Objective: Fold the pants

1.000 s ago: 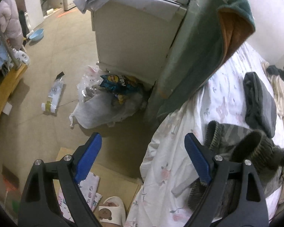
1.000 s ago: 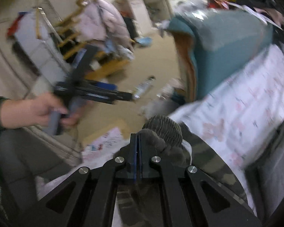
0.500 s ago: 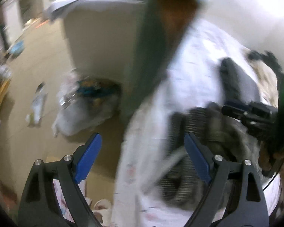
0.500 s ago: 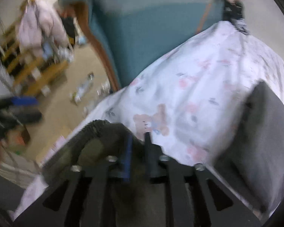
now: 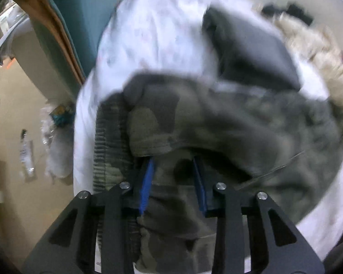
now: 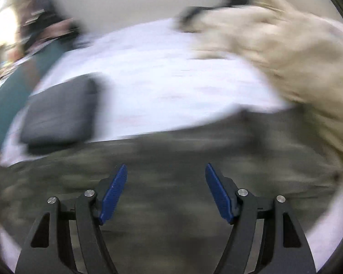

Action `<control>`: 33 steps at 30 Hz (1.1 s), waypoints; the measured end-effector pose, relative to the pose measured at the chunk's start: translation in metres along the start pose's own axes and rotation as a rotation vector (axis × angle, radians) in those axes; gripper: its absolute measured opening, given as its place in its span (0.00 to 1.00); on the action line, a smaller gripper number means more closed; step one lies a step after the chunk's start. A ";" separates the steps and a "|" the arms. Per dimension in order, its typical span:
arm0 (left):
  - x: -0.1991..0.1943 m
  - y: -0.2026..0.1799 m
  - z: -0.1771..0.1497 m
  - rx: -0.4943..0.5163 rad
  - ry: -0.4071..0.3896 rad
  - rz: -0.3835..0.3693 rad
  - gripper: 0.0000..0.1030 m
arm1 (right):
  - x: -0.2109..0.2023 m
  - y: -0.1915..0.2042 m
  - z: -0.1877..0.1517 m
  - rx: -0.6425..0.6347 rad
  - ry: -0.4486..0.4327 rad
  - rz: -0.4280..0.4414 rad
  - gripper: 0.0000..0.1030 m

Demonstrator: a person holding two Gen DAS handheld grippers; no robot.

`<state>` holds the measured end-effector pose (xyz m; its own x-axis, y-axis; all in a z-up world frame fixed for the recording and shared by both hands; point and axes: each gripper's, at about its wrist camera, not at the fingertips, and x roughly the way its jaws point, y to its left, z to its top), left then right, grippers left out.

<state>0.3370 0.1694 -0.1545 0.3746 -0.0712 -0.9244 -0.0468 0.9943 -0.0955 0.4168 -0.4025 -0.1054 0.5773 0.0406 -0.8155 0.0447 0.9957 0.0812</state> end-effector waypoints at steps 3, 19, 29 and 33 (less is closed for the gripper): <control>0.013 -0.007 -0.005 0.058 0.013 0.065 0.27 | 0.020 -0.078 -0.008 0.124 0.177 0.049 0.71; 0.021 -0.020 -0.008 0.133 0.006 0.135 0.26 | 0.011 -0.193 0.109 0.227 -0.139 -0.344 0.63; 0.021 -0.019 -0.007 0.152 0.001 0.133 0.26 | -0.005 -0.265 0.025 0.274 0.107 -0.278 0.75; 0.023 -0.021 -0.008 0.162 -0.002 0.148 0.26 | 0.014 -0.279 -0.002 0.332 0.159 -0.294 0.65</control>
<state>0.3393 0.1462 -0.1764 0.3768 0.0760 -0.9232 0.0478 0.9937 0.1014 0.4106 -0.6792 -0.1404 0.3697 -0.2013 -0.9071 0.4611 0.8873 -0.0090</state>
